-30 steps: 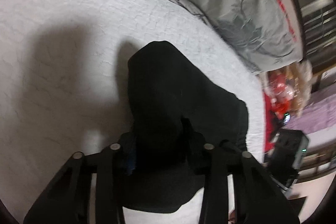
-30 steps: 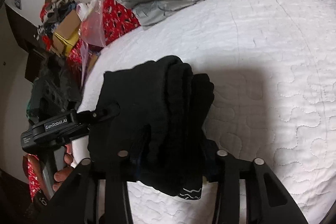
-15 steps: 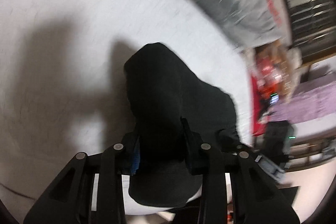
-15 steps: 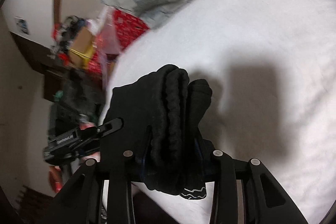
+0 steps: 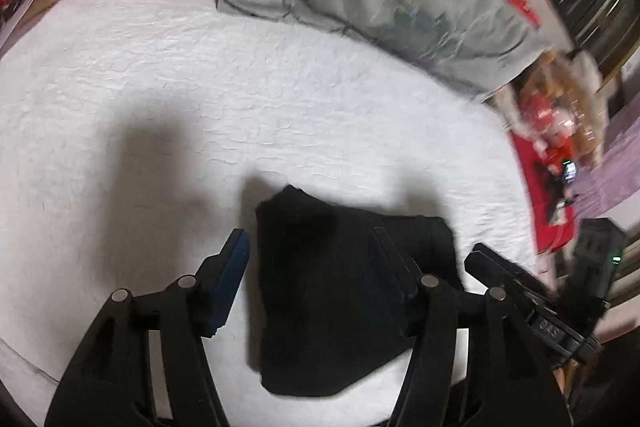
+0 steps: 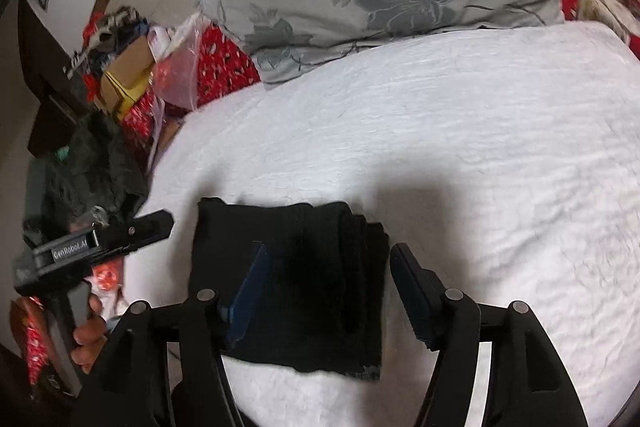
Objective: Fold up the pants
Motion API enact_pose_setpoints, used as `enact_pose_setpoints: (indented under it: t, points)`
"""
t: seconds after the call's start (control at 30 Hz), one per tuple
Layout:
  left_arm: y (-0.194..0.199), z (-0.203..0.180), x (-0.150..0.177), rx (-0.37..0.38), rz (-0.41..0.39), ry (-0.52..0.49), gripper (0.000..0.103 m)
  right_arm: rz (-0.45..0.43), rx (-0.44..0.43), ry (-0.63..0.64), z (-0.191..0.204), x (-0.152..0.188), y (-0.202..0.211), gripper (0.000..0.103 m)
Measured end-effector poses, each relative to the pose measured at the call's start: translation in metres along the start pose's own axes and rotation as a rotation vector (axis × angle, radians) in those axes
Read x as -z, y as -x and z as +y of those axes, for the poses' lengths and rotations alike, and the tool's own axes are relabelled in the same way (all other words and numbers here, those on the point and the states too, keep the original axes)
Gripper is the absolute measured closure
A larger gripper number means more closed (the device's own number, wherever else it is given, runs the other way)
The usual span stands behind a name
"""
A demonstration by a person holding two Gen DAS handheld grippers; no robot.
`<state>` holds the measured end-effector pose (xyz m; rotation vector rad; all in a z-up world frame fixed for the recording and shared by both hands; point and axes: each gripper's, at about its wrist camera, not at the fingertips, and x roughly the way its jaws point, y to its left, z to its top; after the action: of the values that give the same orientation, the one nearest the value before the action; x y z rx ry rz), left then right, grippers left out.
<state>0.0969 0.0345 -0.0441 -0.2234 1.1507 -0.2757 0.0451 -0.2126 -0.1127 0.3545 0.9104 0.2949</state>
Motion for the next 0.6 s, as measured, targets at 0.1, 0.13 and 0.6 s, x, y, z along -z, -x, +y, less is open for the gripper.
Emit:
enact_pose_setpoints:
  t: [0.1, 0.13, 0.6]
  points:
    - [-0.022, 0.007, -0.001, 0.001, 0.055, 0.024, 0.043, 0.028, 0.028, 0.012, 0.006, -0.007, -0.025, 0.038]
    - [-0.034, 0.008, -0.003, 0.003, 0.092, 0.031, 0.043, 0.041, 0.030, 0.025, 0.006, -0.009, -0.030, 0.044]
    - [-0.042, 0.020, -0.008, 0.058, 0.098, 0.129, 0.053, 0.055, -0.054, -0.142, -0.039, 0.000, -0.034, 0.057]
